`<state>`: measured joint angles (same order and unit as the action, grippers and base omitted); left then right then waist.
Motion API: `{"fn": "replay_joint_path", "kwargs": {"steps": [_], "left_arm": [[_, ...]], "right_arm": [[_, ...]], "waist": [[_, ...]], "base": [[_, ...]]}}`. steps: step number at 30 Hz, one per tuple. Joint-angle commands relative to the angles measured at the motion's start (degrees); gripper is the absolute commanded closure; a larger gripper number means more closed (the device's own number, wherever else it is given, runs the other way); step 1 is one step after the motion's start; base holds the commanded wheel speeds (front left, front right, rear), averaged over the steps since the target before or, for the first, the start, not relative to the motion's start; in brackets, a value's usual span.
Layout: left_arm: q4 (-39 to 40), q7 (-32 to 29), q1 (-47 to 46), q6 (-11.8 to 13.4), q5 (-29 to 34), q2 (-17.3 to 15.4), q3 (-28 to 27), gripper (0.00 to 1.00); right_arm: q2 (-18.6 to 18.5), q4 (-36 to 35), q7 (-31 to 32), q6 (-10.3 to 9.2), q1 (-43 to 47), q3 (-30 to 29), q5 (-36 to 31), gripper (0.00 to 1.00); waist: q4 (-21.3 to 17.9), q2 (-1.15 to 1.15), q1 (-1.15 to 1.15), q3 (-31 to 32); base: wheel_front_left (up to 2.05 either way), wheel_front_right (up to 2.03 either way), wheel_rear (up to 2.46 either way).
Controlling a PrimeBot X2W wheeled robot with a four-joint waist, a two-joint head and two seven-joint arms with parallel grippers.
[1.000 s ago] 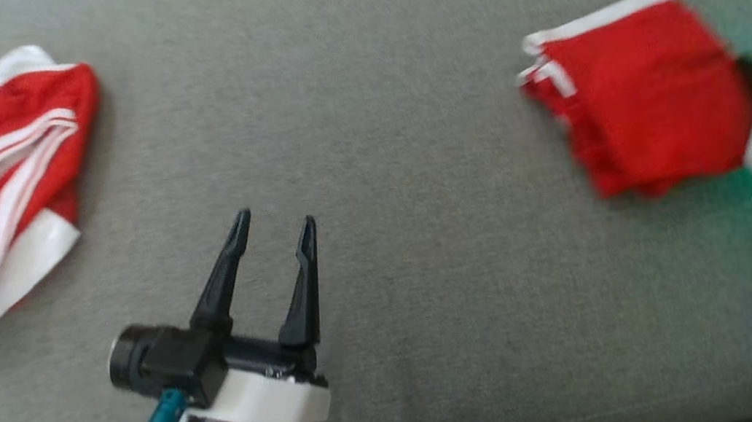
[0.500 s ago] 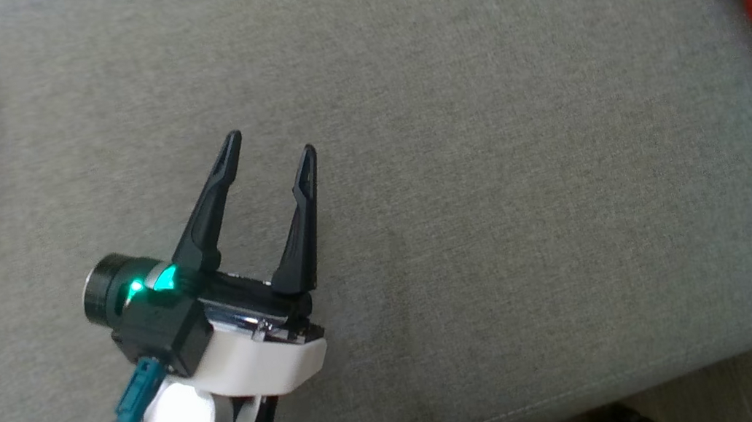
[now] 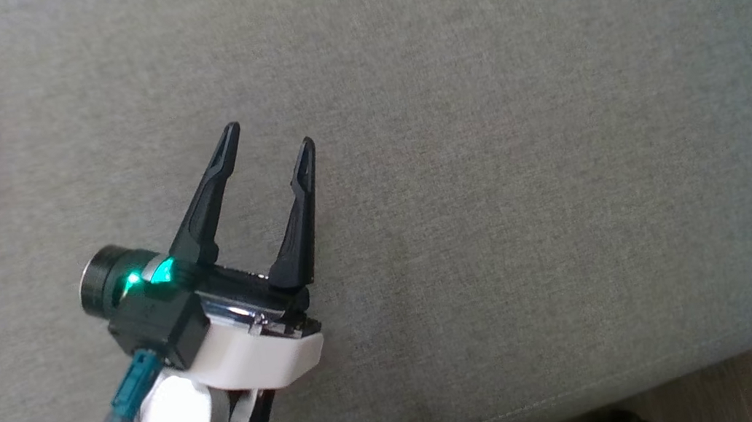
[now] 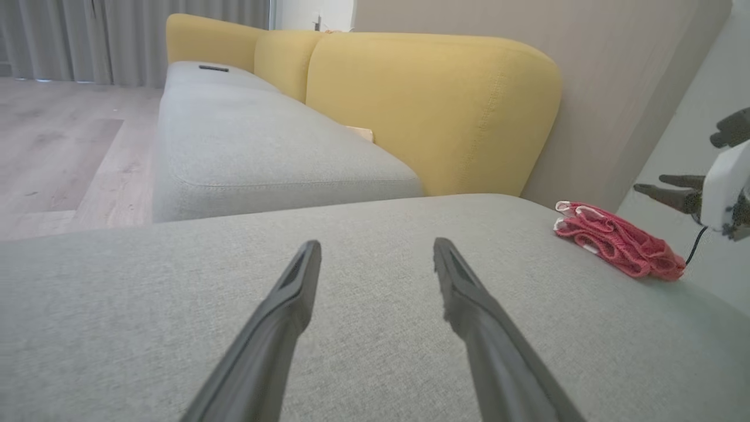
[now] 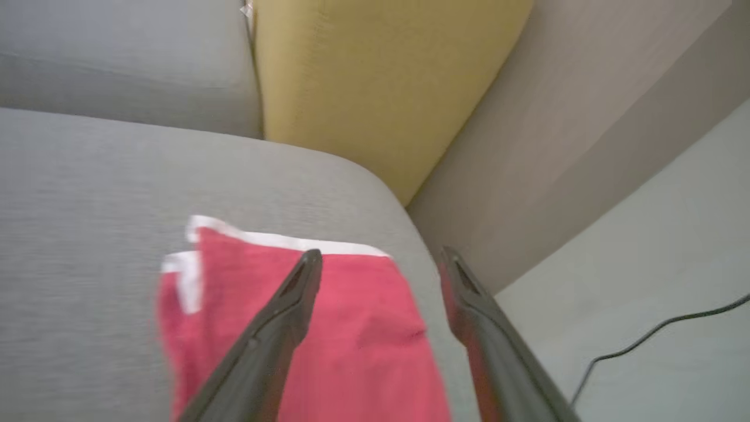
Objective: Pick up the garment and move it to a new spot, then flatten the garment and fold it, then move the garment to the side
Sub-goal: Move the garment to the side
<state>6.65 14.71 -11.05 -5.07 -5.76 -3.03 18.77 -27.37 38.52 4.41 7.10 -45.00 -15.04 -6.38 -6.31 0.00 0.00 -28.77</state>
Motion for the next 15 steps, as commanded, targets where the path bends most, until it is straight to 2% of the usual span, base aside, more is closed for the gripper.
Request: {"fn": "replay_joint_path", "kwargs": {"steps": [1, 5, 8, 12, 13, 15], "left_arm": [[1.4, 0.3, -0.1, 0.2, -0.5, 0.1, -1.7, 0.0], [-0.1, 0.3, 1.9, 1.3, -1.4, 0.1, -2.2, 0.0], [-1.8, 0.3, 4.1, 2.3, -1.1, 0.1, -2.6, 0.0], [-4.7, 0.3, 8.1, 4.8, -1.6, 0.1, -3.4, 0.0], [-6.2, 0.3, 10.1, 6.2, -2.1, 0.1, -4.0, 0.0], [-7.4, 0.3, 12.0, 7.5, -3.3, 0.1, -4.7, 0.0]], "right_arm": [[1.3, -2.8, -1.5, 0.39, 2.5, -0.4, -0.4, 0.0], [10.3, -4.5, -4.8, 0.39, 7.2, 0.7, 2.2, 0.0], [15.7, -4.5, -7.9, 0.39, 11.1, 3.8, 8.0, 0.0], [18.6, -4.5, -12.7, 0.39, 17.4, 10.6, 14.9, 0.0], [19.5, -4.6, -15.3, 0.39, 20.7, 14.2, 17.6, 0.0], [20.2, -5.2, -17.4, 0.39, 24.2, 17.8, 20.6, 0.0]], "waist": [[1.2, 0.0, 0.0, 3.0], [2.5, 0.0, 0.0, 8.7], [3.5, 0.0, 0.0, 13.7], [4.9, 0.0, 0.0, 20.4], [5.6, 0.0, 0.0, 23.6], [6.1, 0.0, 0.0, 26.5]], "base": [[0.0, 0.0, 0.0], [0.0, 0.0, 0.0], [0.0, 0.0, 0.0], [0.0, 0.0, 0.0], [0.0, 0.0, 0.0], [0.0, 0.0, 0.0]]}}
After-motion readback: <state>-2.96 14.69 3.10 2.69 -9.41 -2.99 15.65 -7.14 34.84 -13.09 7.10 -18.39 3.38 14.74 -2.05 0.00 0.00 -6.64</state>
